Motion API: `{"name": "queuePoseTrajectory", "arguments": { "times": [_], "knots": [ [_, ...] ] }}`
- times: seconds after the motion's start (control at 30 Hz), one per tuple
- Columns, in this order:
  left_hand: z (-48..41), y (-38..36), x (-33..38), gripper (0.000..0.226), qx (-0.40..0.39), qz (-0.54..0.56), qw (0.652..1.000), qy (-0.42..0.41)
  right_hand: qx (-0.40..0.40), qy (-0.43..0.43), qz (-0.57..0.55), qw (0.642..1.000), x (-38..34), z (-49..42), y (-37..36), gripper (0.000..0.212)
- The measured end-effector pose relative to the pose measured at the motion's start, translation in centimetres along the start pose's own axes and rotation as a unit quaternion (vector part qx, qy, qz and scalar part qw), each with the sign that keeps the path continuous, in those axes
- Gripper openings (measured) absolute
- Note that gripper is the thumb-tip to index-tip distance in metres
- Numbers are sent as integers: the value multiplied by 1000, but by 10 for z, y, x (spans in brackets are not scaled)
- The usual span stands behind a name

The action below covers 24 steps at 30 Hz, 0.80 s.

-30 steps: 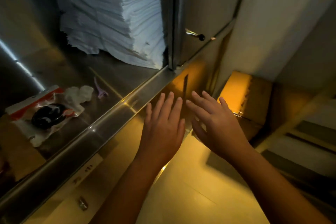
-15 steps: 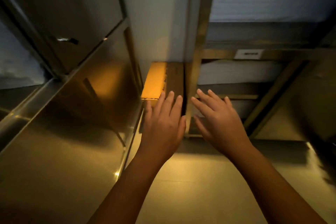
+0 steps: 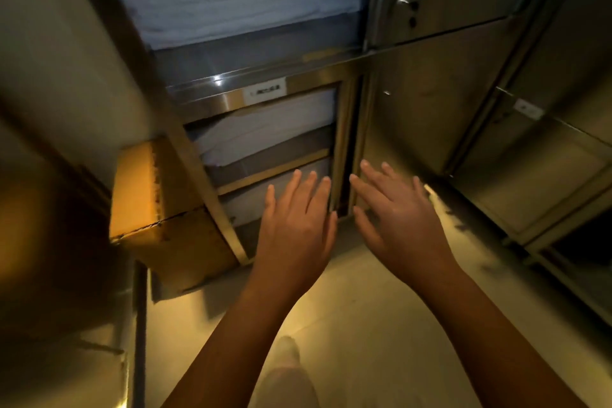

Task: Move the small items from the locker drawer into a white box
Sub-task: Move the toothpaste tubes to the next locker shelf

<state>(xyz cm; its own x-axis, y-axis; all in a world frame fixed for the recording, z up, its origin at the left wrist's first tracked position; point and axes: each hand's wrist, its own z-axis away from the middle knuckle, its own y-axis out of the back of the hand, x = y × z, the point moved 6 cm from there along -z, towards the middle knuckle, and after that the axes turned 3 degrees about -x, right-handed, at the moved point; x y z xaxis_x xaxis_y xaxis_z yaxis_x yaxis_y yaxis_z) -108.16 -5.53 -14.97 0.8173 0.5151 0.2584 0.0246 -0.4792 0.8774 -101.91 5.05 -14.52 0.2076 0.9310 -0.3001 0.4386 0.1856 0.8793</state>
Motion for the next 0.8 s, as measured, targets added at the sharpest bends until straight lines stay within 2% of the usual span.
{"name": "queuePoseTrajectory", "arguments": {
  "times": [0.23,0.4,0.53,0.67,0.8],
  "knots": [
    [-98,-57,33,45,-32,54,992,-113,41,-113,31,992,82,-34,12,42],
    [-168,-91,69,46,-64,87,972,-210,77,-203,81,973,143,-53,34,43],
    [-209,-120,112,45,-74,110,947,-293,104,-284,114,946,192,-49,51,44],
    [-233,-149,167,39,-103,138,925,-339,119,-339,128,924,241,-29,71,43],
    [-244,-179,234,42,-116,165,899,-388,130,-385,141,903,295,3,99,44]
  ]
}}
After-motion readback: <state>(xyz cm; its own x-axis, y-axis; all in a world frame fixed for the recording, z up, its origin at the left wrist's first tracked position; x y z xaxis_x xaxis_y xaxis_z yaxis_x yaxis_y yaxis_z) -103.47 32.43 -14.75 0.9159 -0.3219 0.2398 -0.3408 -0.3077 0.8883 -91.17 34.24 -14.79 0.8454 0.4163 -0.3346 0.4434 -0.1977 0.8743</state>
